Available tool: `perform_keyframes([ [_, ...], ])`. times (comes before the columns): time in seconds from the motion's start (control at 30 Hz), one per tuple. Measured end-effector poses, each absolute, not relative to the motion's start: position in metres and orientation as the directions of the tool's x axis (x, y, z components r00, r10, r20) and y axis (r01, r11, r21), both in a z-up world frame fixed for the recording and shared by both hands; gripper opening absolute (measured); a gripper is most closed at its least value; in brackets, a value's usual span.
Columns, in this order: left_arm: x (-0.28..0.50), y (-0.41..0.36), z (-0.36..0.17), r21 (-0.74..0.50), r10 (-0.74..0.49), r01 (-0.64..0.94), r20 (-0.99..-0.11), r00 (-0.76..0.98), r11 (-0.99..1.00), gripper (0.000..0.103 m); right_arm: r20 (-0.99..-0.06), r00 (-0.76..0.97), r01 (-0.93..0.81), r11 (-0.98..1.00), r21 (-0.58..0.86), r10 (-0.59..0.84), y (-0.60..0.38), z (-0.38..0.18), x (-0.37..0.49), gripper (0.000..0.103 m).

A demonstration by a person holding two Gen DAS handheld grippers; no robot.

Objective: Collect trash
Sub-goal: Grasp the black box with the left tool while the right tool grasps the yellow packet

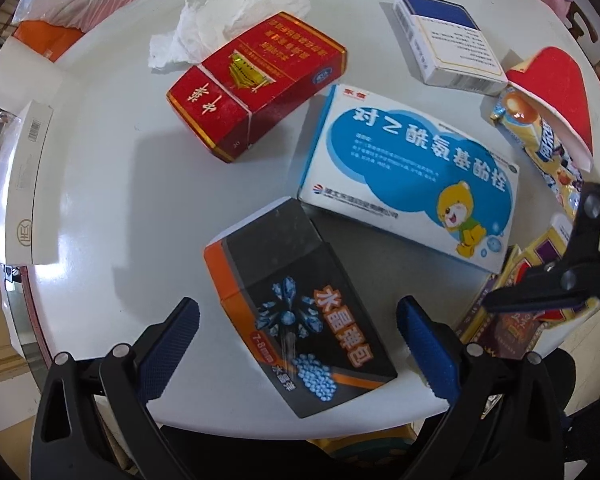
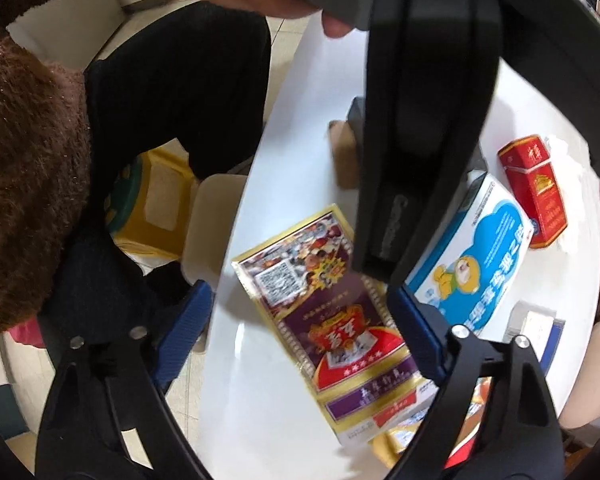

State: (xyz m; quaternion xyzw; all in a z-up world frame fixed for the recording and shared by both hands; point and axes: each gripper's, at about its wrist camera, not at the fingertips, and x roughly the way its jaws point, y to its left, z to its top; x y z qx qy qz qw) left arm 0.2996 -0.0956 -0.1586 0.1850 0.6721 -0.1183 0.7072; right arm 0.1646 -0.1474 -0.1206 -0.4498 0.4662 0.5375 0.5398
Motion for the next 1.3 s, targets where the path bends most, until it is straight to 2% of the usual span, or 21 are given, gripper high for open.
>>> perform_keyframes([
  [0.1, 0.308, -0.090, -0.165, 0.080, 0.065, 0.401, -0.997, 0.050, 0.913, 0.097, -0.987, -0.017, -1.000, 0.002, 0.017, 0.159, -0.146, -0.125, 0.168, 0.084],
  [0.2, 0.316, -0.083, -0.169, 0.049, 0.041, 0.380, -0.999, 0.031, 0.924, 0.097, -0.991, -0.014, -1.000, -0.020, 0.011, 0.131, -0.144, -0.134, 0.169, 0.075],
  [0.3, 0.319, -0.080, -0.172, 0.044, 0.035, 0.378, -0.999, 0.030, 0.925, 0.096, -0.990, -0.017, -1.000, -0.019, 0.014, 0.139, -0.145, -0.132, 0.171, 0.072],
  [0.4, 0.321, -0.079, -0.174, 0.024, 0.017, 0.378, -1.000, 0.024, 0.925, 0.092, -0.988, -0.022, -1.000, 0.002, 0.023, 0.150, -0.149, -0.129, 0.176, 0.067],
  [0.53, 0.314, -0.077, -0.174, 0.007, 0.001, 0.371, -1.000, 0.016, 0.929, 0.086, -0.988, -0.016, -0.999, 0.032, 0.021, 0.156, -0.152, -0.126, 0.181, 0.064],
  [0.67, 0.311, -0.087, -0.166, 0.008, -0.003, 0.397, -1.000, 0.026, 0.918, 0.070, -0.987, -0.005, -0.997, 0.078, 0.017, 0.161, -0.154, -0.125, 0.183, 0.063],
  [0.77, 0.307, -0.095, -0.165, 0.007, -0.002, 0.414, -1.000, 0.021, 0.910, 0.063, -0.988, 0.014, -0.993, 0.122, 0.005, 0.156, -0.155, -0.125, 0.186, 0.063],
  [0.97, 0.305, -0.093, -0.163, 0.001, -0.008, 0.396, -1.000, 0.019, 0.918, 0.058, -0.985, 0.089, -0.969, 0.242, -0.051, 0.150, -0.160, -0.123, 0.189, 0.062],
  [1.3, 0.302, -0.070, -0.156, -0.014, -0.022, 0.375, -1.000, 0.017, 0.927, 0.057, -0.967, 0.217, -0.851, 0.511, -0.119, 0.136, -0.161, -0.110, 0.201, 0.062],
])
